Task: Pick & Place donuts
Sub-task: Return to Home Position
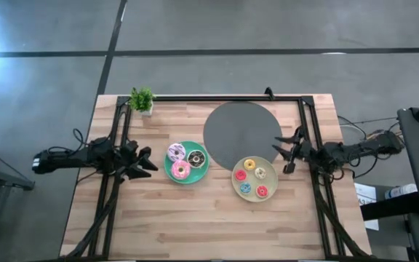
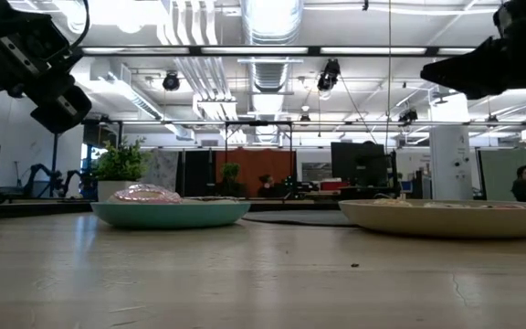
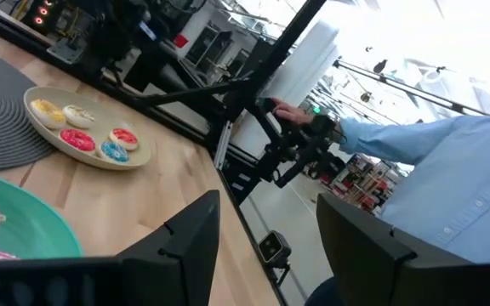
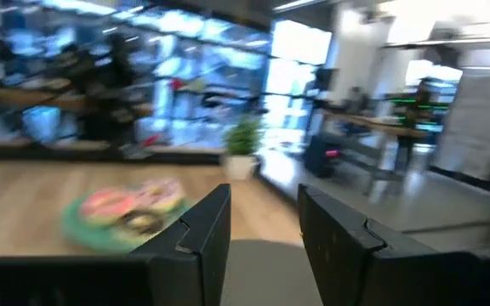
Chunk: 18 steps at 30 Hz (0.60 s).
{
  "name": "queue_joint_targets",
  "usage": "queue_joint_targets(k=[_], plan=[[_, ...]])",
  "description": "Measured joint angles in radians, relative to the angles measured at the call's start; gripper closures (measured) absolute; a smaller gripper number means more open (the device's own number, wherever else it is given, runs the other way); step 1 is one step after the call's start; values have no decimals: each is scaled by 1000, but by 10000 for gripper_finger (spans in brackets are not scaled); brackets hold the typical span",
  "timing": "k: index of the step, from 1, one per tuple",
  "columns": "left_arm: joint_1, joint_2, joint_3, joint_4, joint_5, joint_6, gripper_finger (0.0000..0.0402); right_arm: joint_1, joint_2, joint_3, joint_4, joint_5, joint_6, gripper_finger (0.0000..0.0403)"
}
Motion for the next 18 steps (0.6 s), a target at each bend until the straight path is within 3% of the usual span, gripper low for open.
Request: queue_joint_targets(k=[9,18], plan=[[0,-13,-1,11,0,0,229,-292,-173,2,21,6,-1,275],[0,-9,-2,19,1,0,229,-313,-173,1,53,3,0,275]])
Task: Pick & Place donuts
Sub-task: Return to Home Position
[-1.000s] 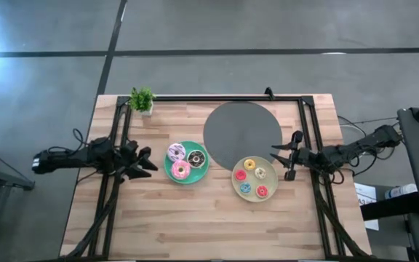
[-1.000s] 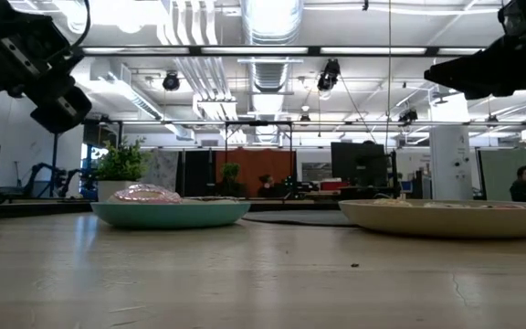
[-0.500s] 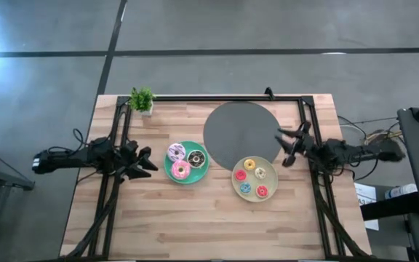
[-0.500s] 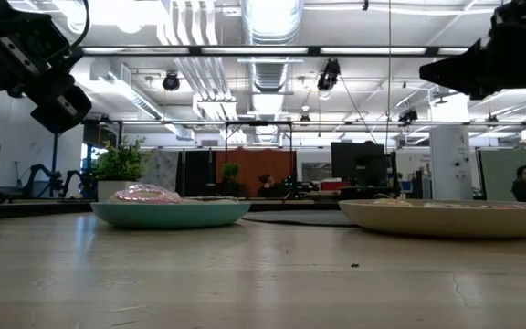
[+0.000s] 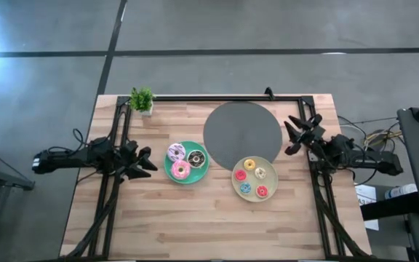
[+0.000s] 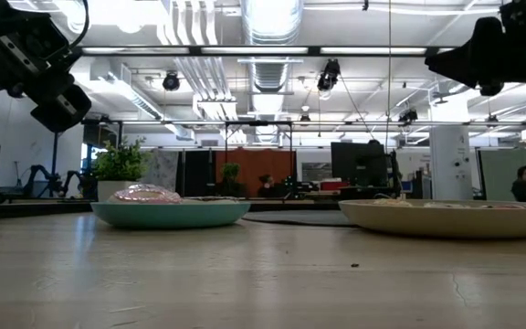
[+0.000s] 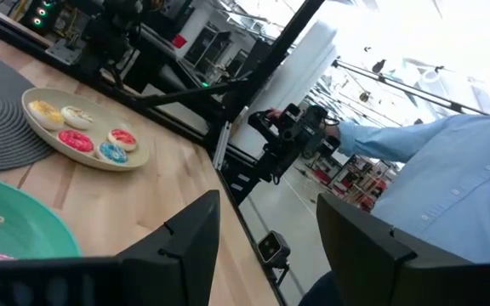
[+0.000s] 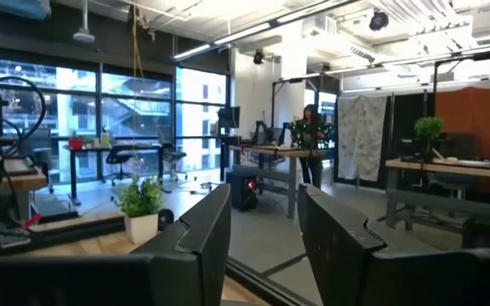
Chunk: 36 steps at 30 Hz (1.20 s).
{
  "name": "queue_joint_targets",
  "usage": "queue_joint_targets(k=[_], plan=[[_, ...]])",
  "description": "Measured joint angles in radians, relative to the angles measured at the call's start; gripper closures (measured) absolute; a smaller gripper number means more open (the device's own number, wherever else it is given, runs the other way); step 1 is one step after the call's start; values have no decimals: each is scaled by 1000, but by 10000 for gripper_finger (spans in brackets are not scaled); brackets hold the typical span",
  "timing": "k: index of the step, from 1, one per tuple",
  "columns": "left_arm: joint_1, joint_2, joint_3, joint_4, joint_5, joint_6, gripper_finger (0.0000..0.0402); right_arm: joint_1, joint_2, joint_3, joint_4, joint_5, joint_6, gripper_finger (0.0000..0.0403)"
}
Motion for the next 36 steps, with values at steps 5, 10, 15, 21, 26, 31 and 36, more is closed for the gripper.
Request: queue_joint_targets(k=[5,10,15,21,26,31,36], plan=[[0,1,2,3,0,0,229,0,0,0,0,0,0,275],[0,1,3,9,0,0,229,15,0,0,0,-1,0,275],[0,1,3,10,0,0,229,19,0,0,0,0,0,275],[0,1,3,10,0,0,229,18,0,0,0,0,3,275],[0,1,4,11,0,0,229,18,0,0,-3,-16,169,275],[0,1,4,11,-1,0,229,18,0,0,-34,-398,114,275],[0,1,4,11,-1,0,229,18,0,0,-92,-764,77,275]])
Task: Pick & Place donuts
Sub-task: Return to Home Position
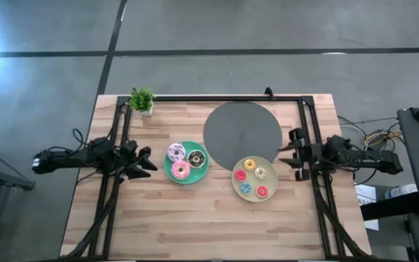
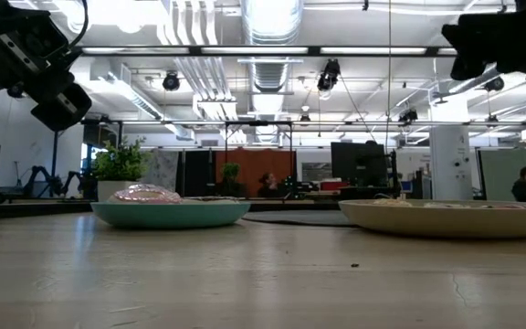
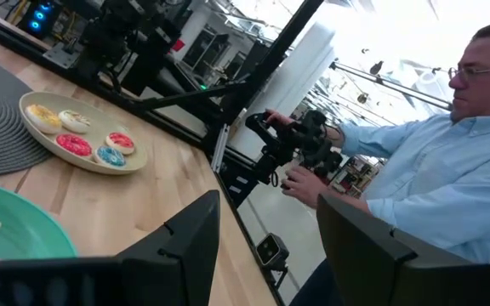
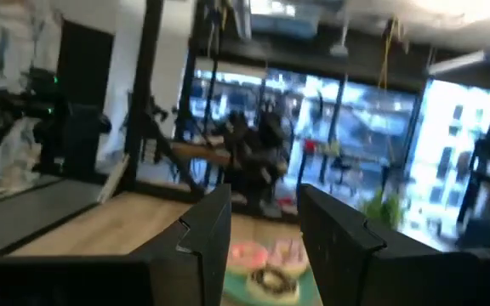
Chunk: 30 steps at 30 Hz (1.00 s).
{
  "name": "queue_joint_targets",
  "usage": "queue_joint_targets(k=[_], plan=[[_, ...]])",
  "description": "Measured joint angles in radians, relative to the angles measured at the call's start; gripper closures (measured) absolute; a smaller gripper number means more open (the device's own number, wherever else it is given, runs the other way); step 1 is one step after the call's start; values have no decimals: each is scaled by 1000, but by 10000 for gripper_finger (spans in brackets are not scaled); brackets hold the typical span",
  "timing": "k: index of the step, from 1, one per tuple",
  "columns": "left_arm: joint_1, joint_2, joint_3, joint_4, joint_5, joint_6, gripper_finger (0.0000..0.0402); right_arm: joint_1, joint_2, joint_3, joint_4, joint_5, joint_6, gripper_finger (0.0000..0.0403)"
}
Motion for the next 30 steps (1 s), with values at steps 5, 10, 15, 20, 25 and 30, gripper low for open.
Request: queue_joint_targets(k=[5,10,15,20,25,30], plan=[[0,0,0,0,0,0,229,0,0,0,-98,86,74,275],[0,0,0,0,0,0,229,0,0,-1,-191,136,162,275],[0,0,0,0,0,0,229,0,0,-1,-236,137,170,275],[0,0,0,0,0,0,229,0,0,-1,-238,136,177,275],[0,0,0,0,0,0,229,0,0,-1,-238,136,199,275],[0,0,0,0,0,0,229,0,0,-1,-238,136,196,275]])
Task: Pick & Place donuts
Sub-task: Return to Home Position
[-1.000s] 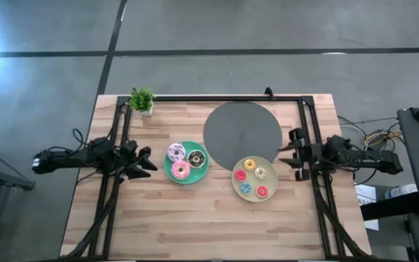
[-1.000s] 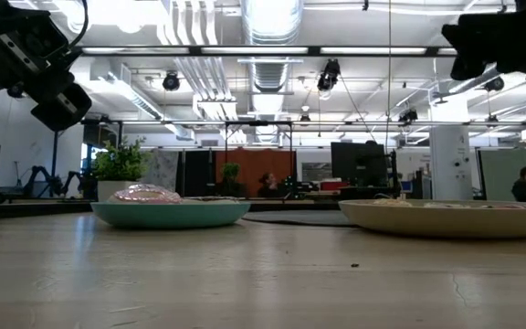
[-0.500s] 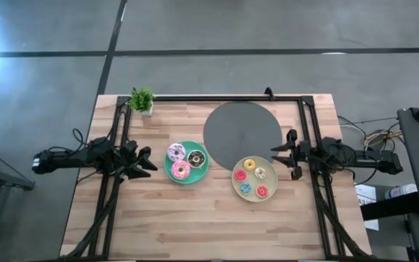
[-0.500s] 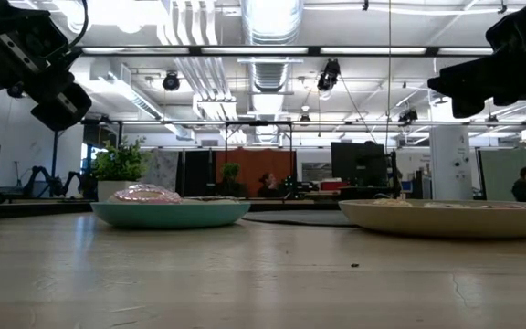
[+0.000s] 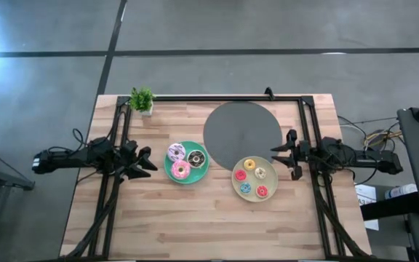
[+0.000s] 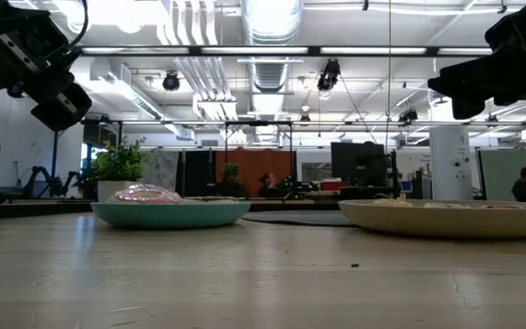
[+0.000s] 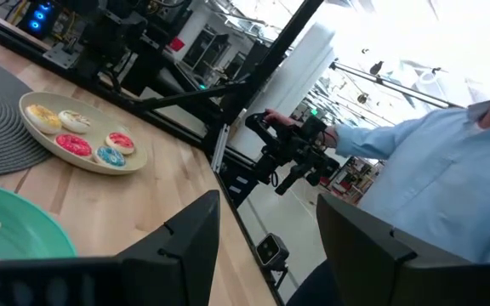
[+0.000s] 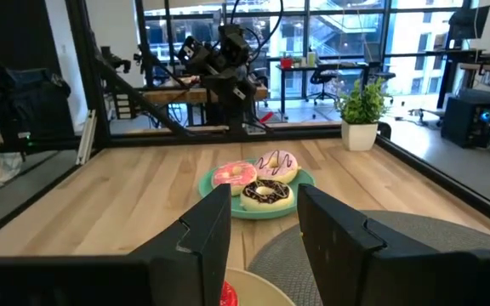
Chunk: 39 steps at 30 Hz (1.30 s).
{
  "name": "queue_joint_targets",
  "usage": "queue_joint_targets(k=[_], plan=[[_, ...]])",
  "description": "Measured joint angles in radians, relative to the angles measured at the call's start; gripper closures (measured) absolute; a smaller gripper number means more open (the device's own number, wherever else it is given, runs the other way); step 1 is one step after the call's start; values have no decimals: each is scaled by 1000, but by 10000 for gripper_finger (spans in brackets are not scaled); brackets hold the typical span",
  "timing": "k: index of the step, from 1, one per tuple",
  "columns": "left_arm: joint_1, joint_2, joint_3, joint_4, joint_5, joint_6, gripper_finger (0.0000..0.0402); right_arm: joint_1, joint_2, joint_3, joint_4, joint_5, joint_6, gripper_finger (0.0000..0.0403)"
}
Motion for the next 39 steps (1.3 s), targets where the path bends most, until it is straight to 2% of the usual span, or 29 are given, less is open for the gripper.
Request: queue_joint_targets(k=[36,39], plan=[[-3,-5,-2,-12,0,1,229,0,14,0,0,0,0,275],[-3,-5,-2,-18,0,67,229,0,14,0,0,0,-2,275]])
